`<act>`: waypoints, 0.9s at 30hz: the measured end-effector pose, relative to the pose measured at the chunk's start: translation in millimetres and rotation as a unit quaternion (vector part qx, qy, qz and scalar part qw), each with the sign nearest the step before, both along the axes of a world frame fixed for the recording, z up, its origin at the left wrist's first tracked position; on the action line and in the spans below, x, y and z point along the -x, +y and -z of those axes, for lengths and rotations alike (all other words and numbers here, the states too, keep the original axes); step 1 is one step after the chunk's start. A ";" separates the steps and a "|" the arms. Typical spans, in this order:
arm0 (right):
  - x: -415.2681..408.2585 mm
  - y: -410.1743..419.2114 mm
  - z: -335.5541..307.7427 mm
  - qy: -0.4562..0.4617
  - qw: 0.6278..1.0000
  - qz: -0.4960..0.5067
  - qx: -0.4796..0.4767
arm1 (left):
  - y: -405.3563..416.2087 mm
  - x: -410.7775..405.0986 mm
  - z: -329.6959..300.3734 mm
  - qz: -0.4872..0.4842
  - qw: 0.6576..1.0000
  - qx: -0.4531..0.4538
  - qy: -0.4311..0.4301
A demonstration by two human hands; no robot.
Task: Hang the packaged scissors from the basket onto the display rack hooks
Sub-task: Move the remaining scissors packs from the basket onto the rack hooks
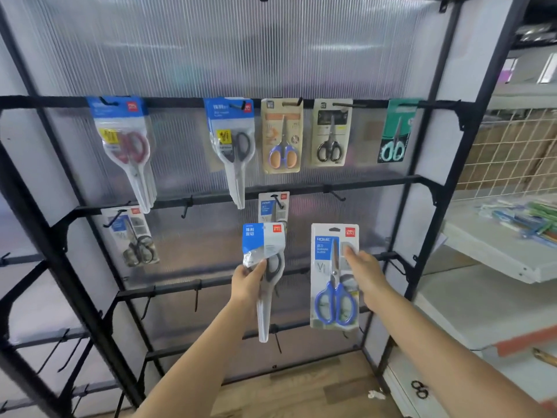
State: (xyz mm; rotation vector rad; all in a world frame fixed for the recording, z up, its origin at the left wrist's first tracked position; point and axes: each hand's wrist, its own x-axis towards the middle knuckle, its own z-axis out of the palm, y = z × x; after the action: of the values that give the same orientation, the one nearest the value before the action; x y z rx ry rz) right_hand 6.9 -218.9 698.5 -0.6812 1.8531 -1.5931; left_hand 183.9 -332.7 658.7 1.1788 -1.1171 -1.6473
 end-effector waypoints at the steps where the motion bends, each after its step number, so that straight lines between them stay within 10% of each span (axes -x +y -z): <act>1: 0.1 -3.0 4.1 -0.002 1.000 0.000 -0.004 | -1.6 -1.8 1.0 0.005 1.000 0.000 0.000; 27: -5.9 -128.8 12.2 0.005 0.992 -0.127 -0.019 | -50.2 -8.0 13.8 -0.094 0.995 -0.039 -0.022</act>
State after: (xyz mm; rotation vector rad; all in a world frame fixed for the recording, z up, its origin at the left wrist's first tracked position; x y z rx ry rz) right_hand 12.8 -347.7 686.3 -0.8719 1.7201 -1.3897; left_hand 191.9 -383.0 644.9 1.3329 -0.9445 -1.5376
